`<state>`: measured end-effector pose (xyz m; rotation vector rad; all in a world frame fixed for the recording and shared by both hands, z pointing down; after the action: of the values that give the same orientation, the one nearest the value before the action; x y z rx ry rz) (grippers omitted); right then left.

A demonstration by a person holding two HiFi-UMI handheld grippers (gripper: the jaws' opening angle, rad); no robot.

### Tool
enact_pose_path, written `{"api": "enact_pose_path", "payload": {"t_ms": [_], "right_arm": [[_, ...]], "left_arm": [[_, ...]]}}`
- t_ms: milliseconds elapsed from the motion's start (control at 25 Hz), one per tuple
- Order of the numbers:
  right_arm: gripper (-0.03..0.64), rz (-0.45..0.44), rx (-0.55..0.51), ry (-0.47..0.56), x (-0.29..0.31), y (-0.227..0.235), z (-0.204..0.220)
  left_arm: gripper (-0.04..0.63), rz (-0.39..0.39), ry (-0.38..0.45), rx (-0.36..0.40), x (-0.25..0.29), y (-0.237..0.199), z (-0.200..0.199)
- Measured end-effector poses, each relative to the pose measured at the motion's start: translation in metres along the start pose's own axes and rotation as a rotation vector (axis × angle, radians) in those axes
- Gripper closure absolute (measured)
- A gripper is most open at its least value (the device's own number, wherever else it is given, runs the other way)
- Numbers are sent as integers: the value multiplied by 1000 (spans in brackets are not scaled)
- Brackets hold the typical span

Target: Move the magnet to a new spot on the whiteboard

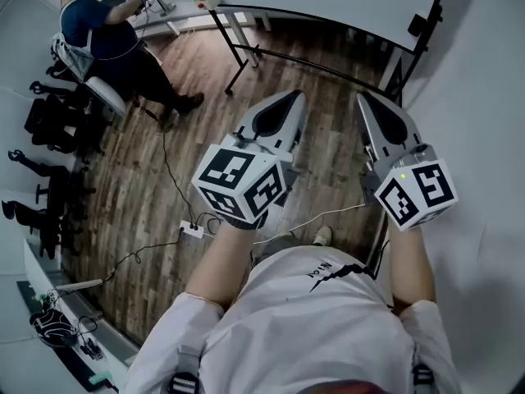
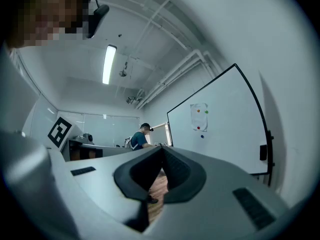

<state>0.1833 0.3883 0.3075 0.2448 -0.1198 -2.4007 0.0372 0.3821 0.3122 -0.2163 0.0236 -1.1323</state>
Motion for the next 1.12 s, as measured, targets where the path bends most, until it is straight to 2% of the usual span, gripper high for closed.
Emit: {"api": "enact_pose_path", "payload": {"t_ms": [240,520,840,1120], "right_arm": [[603,-39,10,-3,11,10,10],[603,-58,-3,-22,33,17,15],[603,-25,-48,-55,95,61,17],[603,14,-69,-51,190,118,15]], "left_arm": [[586,-25,6,1,12,-1,6],[586,-14,-10,-13,31,-13,2],[586,35,4,-34,105,-55,-6],[586,81,8,-11,193,-120,-30]]}}
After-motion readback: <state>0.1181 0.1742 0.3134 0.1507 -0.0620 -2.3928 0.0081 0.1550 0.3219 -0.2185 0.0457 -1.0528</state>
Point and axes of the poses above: the fingertips, and each gripper's own axes: x forward along the fingers, y to its right, z out of its underside, the point moved 4 cm from there along -x, backward along the fingers, and after that the axes turned 13 degrees about -z, right-handed, at the moved point
